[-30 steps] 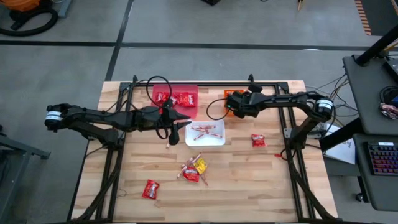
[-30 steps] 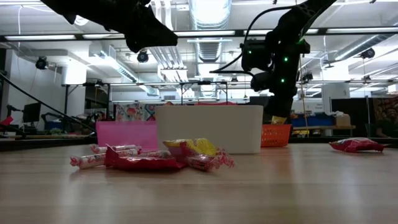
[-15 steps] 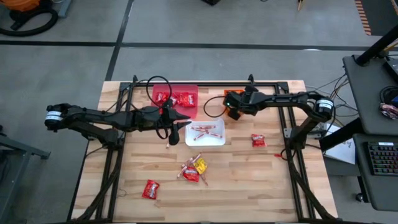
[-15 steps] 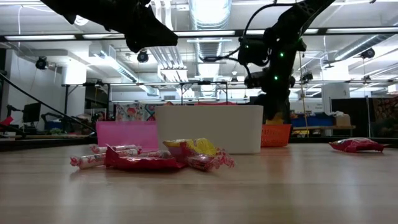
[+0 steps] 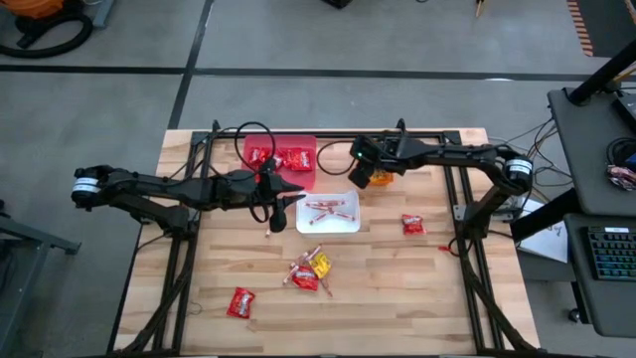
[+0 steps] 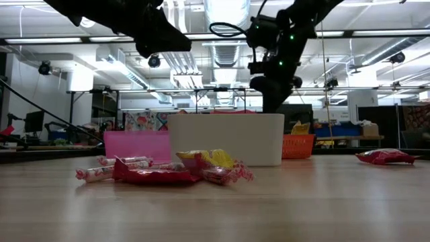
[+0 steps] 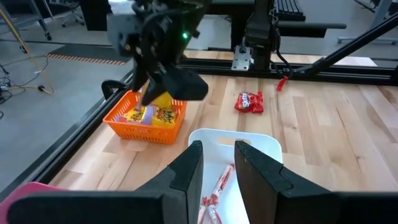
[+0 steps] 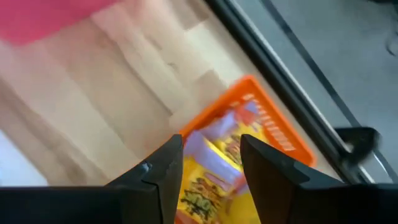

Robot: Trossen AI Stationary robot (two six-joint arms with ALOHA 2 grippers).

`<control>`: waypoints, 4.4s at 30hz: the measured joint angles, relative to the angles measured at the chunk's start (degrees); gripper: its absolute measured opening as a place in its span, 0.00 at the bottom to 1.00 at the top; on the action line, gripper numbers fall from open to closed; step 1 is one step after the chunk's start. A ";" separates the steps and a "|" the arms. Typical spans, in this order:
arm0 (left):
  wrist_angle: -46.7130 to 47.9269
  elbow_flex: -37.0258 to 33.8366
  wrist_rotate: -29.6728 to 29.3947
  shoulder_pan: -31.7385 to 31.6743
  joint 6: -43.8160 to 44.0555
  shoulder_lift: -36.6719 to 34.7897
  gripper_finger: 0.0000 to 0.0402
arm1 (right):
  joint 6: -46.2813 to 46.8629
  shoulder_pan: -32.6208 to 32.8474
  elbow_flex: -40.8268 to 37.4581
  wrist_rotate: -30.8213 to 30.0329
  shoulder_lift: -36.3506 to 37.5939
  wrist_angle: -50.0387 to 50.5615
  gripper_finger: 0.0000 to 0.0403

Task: Sort candy
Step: Put the yellow candy into the orange bin

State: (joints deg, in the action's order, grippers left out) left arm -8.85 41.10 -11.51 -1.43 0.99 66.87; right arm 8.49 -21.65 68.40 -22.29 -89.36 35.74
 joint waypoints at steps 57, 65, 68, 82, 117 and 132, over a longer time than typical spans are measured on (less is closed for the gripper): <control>1.76 -0.43 0.07 0.50 4.27 0.02 0.19 | 13.87 -6.86 2.48 2.02 2.53 15.05 0.22; 1.72 -0.42 0.07 0.50 4.13 0.02 0.19 | 17.34 -9.88 2.10 1.35 -0.22 14.86 0.35; 1.68 -0.44 0.07 0.50 4.07 0.02 0.19 | 17.35 -10.65 1.93 1.25 -2.23 14.47 0.35; 1.67 -0.43 0.07 0.50 4.04 0.02 0.19 | 14.32 -10.99 2.04 1.41 -7.45 9.83 0.31; 2.29 -0.44 0.07 0.62 4.48 0.02 0.19 | 9.39 -8.83 1.67 4.79 -6.71 -2.12 0.02; 2.57 -0.44 0.07 0.66 4.68 0.02 0.19 | 10.53 -8.83 1.60 4.86 -5.84 -1.44 0.35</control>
State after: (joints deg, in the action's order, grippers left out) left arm -6.28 40.66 -11.44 -0.78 5.67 66.89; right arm 19.03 -30.48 70.00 -17.43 -95.20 34.30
